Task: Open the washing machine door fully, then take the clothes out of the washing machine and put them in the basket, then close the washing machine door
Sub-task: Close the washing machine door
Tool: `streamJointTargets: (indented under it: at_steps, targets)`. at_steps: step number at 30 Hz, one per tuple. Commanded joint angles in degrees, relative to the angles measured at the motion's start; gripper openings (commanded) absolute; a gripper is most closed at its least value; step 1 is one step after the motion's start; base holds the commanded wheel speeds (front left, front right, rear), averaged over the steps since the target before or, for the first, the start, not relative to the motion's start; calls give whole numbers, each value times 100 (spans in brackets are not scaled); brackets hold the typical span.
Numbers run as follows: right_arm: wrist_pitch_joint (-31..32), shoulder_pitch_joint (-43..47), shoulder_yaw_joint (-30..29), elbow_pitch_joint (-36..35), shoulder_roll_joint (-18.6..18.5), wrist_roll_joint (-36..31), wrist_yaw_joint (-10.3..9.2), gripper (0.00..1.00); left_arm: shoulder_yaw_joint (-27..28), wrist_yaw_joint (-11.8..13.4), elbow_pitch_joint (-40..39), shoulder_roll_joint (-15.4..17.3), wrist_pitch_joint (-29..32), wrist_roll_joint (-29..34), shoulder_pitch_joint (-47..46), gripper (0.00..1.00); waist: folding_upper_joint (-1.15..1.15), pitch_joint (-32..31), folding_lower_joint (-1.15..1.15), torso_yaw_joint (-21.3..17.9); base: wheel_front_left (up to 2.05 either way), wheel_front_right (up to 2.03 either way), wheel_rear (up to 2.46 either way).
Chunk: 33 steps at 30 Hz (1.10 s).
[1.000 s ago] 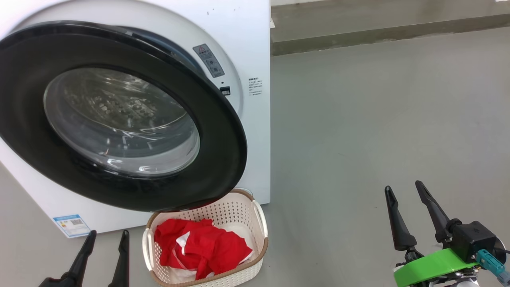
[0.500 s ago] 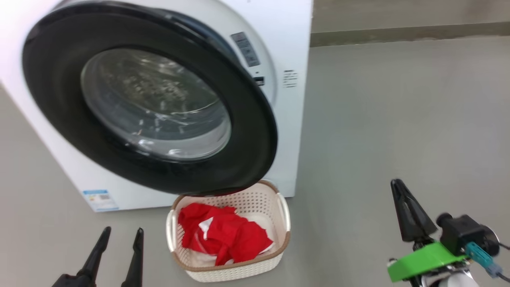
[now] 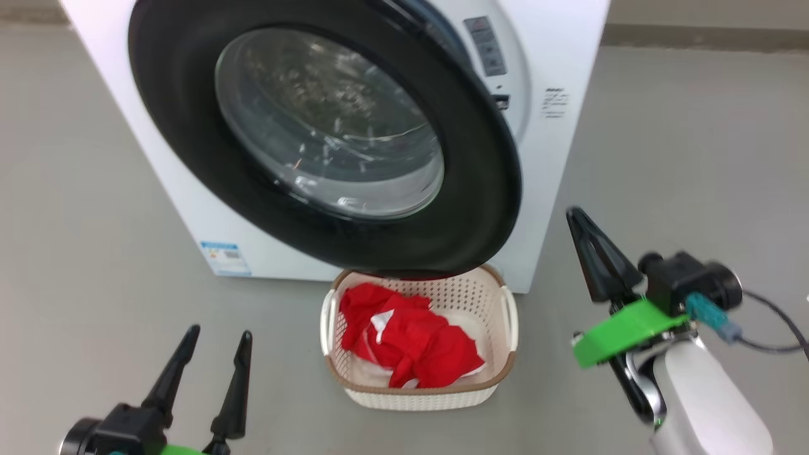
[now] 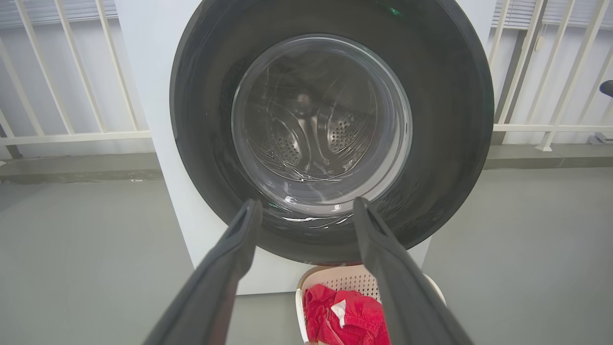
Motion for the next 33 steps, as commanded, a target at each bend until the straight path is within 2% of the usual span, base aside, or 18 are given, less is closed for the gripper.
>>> streamJointTargets:
  at_steps: [1,9,19,33]
  targets:
    - [-35,-471,232,36,-65,72,35,0,133,-31,-203,115,-53,-67,-361,100,0,315,0,325,0,0,0]
    - [-35,-1319,518,651,-78,271,35,0,-19,-31,-222,138,-53,-166,-588,100,0,641,0,639,0,0,0]
    - [-35,-2097,779,1367,-100,435,35,0,-120,-31,-196,149,-53,-241,-793,100,0,934,0,752,0,0,0]
    - [-35,-2816,76,1471,-98,244,35,0,-329,-31,-377,138,-53,-336,-1119,100,0,1643,0,718,0,0,0]
